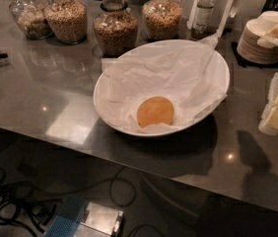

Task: Pick orange from white bowl

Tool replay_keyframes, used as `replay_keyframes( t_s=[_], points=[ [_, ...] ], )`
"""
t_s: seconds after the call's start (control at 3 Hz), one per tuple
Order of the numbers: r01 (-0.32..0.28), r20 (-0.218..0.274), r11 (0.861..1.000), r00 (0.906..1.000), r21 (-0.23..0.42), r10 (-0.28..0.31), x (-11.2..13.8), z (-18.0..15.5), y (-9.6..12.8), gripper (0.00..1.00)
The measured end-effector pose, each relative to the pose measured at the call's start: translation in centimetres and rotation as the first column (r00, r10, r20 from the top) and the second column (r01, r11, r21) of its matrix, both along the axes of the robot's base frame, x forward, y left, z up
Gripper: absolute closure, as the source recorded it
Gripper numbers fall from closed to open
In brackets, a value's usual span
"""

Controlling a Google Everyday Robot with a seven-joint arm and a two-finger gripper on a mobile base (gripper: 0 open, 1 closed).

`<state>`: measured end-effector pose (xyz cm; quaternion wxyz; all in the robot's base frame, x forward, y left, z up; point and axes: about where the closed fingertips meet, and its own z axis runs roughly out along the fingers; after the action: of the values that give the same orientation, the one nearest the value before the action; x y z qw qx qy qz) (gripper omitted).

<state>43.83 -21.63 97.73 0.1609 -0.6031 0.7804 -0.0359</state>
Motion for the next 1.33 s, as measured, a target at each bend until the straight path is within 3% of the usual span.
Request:
replay_keyframes(
  t_s=[0.67,1.0,1.33],
  points=[
    [-0.033,0.017,0.999,0.9993,0.005,0.033,0.2,0.3,1.3,0.0],
    [-0.144,0.102,0.989,0.9848,0.033,0.14,-0.2,3.1,5.4,0.0],
    [-0.291,0.165,0.957,0.9442,0.014,0.285,-0.3,6.5,11.6,0.0]
  ],
)
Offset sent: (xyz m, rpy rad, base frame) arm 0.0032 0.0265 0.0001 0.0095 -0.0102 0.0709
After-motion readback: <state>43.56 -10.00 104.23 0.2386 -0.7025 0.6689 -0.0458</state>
